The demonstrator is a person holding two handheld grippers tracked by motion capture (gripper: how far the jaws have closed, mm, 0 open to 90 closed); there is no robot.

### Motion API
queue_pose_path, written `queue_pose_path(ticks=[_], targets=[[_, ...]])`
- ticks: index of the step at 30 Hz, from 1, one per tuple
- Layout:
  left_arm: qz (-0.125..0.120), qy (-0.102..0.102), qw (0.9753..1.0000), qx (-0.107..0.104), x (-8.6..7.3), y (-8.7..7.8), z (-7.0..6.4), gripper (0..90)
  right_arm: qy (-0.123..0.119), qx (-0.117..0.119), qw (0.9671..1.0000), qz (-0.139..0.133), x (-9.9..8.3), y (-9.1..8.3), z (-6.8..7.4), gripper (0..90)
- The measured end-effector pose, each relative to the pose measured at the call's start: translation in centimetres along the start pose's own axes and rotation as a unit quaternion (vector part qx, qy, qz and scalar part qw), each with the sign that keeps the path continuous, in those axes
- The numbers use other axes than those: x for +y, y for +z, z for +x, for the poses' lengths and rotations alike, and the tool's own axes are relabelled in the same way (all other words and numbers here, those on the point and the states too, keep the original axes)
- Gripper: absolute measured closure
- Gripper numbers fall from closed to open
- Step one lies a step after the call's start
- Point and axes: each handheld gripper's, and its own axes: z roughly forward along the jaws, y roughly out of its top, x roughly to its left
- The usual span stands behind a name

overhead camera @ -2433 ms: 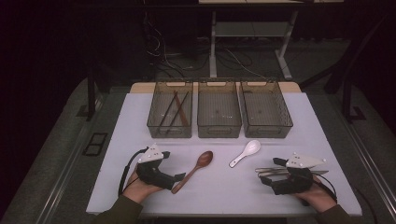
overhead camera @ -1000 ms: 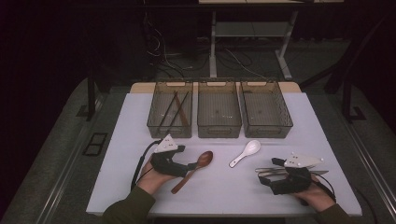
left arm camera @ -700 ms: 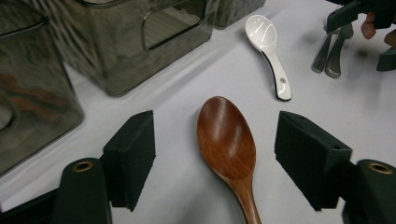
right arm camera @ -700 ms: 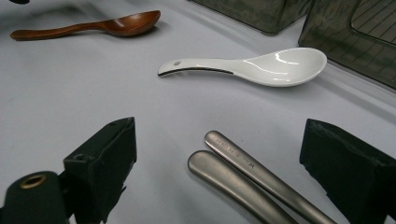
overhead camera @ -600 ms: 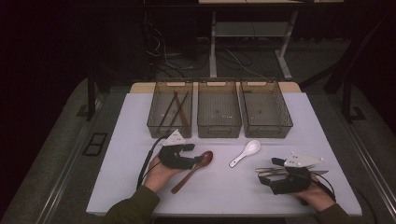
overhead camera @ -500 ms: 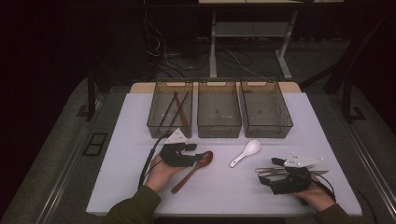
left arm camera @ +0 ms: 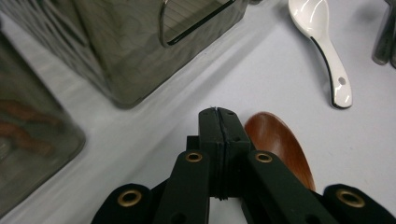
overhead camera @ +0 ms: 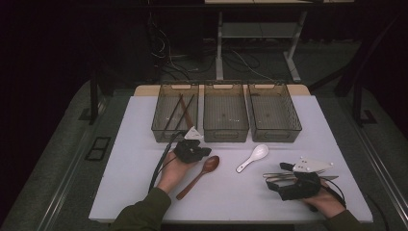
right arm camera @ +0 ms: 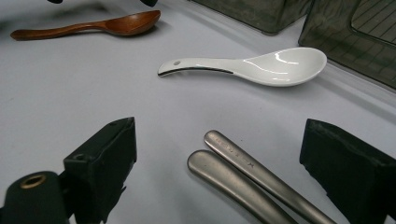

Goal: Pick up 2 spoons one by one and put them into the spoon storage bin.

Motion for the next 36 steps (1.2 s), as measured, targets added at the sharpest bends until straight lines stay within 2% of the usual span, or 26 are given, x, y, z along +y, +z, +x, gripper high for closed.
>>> queue_pose_path(ticks=[7,15,18,22,25,31,36], targets=[[0.013,0.010,0.9998,-0.006,0.6,0.8,-0.5,88.9,0.001,0.000,1.0000,-0.001,0.0,-0.1,0.0,10.6],[0.021,0.022,0.9992,-0.024,1.3,1.5,-1.2,88.9,0.001,0.000,1.0000,-0.001,0.0,-0.1,0.0,10.7],[0.021,0.021,0.9990,-0.032,1.4,2.0,-1.4,88.9,0.001,0.000,1.0000,-0.002,0.0,-0.1,0.0,10.6],[0.024,0.032,0.9980,-0.049,1.9,2.5,-2.1,88.9,0.001,0.000,1.0000,-0.002,0.0,-0.1,0.0,10.6],[0.028,0.039,0.9976,-0.051,1.9,2.7,-2.6,88.9,0.000,0.000,1.0000,-0.002,0.0,-0.1,0.0,10.7],[0.019,0.028,0.9985,-0.043,1.8,2.2,-1.9,87.7,-0.001,0.001,1.0000,-0.001,0.0,-0.1,0.0,10.6],[-0.007,0.007,0.9994,-0.034,1.3,0.9,-1.3,73.8,-0.001,-0.001,1.0000,-0.002,0.0,-0.2,-0.1,10.6]])
